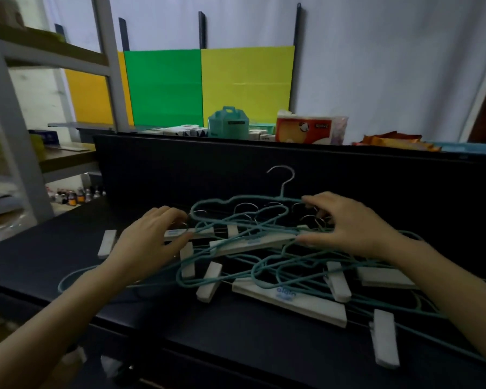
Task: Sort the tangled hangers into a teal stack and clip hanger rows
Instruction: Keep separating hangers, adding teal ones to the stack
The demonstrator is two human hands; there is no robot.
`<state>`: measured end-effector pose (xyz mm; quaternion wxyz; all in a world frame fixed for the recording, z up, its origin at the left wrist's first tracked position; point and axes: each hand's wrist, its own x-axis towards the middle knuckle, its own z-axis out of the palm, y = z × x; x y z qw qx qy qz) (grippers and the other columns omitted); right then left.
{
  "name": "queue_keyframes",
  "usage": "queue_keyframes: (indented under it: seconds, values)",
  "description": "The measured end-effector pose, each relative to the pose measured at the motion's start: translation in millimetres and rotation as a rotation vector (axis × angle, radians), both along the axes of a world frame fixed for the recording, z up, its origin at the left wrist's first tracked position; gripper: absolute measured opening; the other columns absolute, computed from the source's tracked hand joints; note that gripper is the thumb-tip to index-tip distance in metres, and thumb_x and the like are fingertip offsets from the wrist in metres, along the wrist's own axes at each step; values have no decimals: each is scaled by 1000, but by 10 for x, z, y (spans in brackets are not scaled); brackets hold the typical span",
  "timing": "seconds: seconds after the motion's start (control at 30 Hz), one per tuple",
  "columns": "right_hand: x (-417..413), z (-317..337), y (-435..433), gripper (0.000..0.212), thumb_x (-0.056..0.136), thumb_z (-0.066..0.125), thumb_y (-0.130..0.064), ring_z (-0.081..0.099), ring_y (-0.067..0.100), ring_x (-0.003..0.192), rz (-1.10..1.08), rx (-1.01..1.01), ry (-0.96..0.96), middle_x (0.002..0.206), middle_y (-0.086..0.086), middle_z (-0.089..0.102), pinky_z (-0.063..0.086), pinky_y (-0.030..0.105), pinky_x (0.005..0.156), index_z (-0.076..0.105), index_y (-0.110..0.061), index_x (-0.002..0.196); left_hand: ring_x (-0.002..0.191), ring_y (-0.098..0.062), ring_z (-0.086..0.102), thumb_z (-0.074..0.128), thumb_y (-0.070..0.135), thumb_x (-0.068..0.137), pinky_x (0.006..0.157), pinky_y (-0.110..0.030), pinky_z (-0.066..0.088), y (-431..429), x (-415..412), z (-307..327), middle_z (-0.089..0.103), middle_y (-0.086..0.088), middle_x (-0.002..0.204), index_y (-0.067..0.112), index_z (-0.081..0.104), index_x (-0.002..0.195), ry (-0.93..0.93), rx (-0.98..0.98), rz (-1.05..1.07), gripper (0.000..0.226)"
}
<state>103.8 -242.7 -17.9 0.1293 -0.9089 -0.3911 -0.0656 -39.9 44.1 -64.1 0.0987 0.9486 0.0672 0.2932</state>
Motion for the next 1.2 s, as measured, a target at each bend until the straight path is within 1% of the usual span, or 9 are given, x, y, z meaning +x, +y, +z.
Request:
queue_keyframes:
  seconds: [0.07,0.2,0.43,0.53,0.63,0.7,0.83,1.0,1.2]
  values:
    - [-4,76,-198,96,61,46,-79,49,8,107,-58,106,-9,133,-13,44,47,36,92,33,-29,141,109,-12,51,46,59,82,82,-26,41,42,39,-41,54,5,117,20,50,123,72,-43,3,56]
    - [-45,176,-654,96,55,45,-87,52,3,97,-156,258,-31,114,-17,50,45,28,83,45,-30,132,116,-12,48,14,95,50,93,-29,42,44,68,-140,47,9,129,23,45,131,248,-36,-2,113]
    - [-182,13,-994,109,41,42,-96,50,12,98,-327,252,2,113,-15,49,45,35,86,45,-32,130,122,-15,39,15,101,32,98,-28,34,29,119,-123,44,1,134,19,43,134,338,-133,-20,133]
    - [-228,-86,-990,100,50,49,-84,52,14,98,-353,236,-2,116,-15,49,47,38,88,43,-29,134,121,-19,38,30,98,31,99,-32,35,40,164,-102,42,-3,134,18,44,133,398,-244,-5,130]
    - [-282,-138,-986,97,50,48,-79,51,16,111,-364,208,-5,132,-11,49,47,44,94,41,-32,136,124,-24,35,50,77,65,101,-35,33,-9,239,-104,40,-9,137,15,41,134,450,-237,32,93]
    - [-324,-144,-995,103,48,44,-90,51,16,116,-362,189,-13,132,-14,47,47,45,94,41,-35,135,129,-25,31,50,69,75,105,-37,30,-19,252,-109,37,-9,141,15,37,137,467,-223,15,84]
    - [-380,-145,-1004,119,35,30,-102,52,15,110,-380,204,-37,119,-19,46,48,45,92,42,-37,133,129,-14,32,54,74,66,106,-31,29,137,122,-103,35,1,143,20,30,142,479,-335,-120,97]
    - [-364,-212,-964,108,47,36,-97,49,11,99,-384,190,-71,122,-17,47,50,45,88,43,-33,134,118,2,35,68,72,50,95,-18,33,341,-31,-182,35,17,135,31,29,141,459,-530,-296,107]
    - [-402,-201,-908,119,37,29,-102,50,9,97,-390,182,-66,114,-21,46,51,42,87,45,-33,132,123,2,41,79,56,53,105,-23,36,572,-86,-164,36,21,137,46,29,136,595,-608,-421,97]
